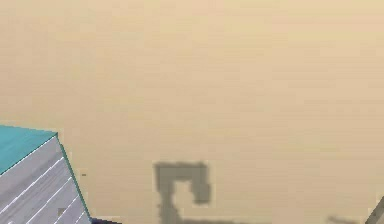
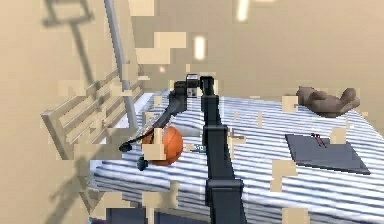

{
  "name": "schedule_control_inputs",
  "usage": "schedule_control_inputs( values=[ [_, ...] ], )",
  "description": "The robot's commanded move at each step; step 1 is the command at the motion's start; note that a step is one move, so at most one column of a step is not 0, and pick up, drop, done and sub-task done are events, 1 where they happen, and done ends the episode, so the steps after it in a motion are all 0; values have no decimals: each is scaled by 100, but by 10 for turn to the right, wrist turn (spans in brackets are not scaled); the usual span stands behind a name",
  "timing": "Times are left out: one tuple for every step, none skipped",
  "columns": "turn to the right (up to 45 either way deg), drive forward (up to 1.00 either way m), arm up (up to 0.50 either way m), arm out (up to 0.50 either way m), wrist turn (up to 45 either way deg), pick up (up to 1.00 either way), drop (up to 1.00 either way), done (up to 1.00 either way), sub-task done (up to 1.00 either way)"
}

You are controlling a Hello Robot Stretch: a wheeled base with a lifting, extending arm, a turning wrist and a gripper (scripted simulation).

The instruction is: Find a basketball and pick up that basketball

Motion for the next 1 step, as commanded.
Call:
schedule_control_inputs(
  values=[
    [0, 0, 0, 0, 450, 0, 0, 0, 0]
  ],
)
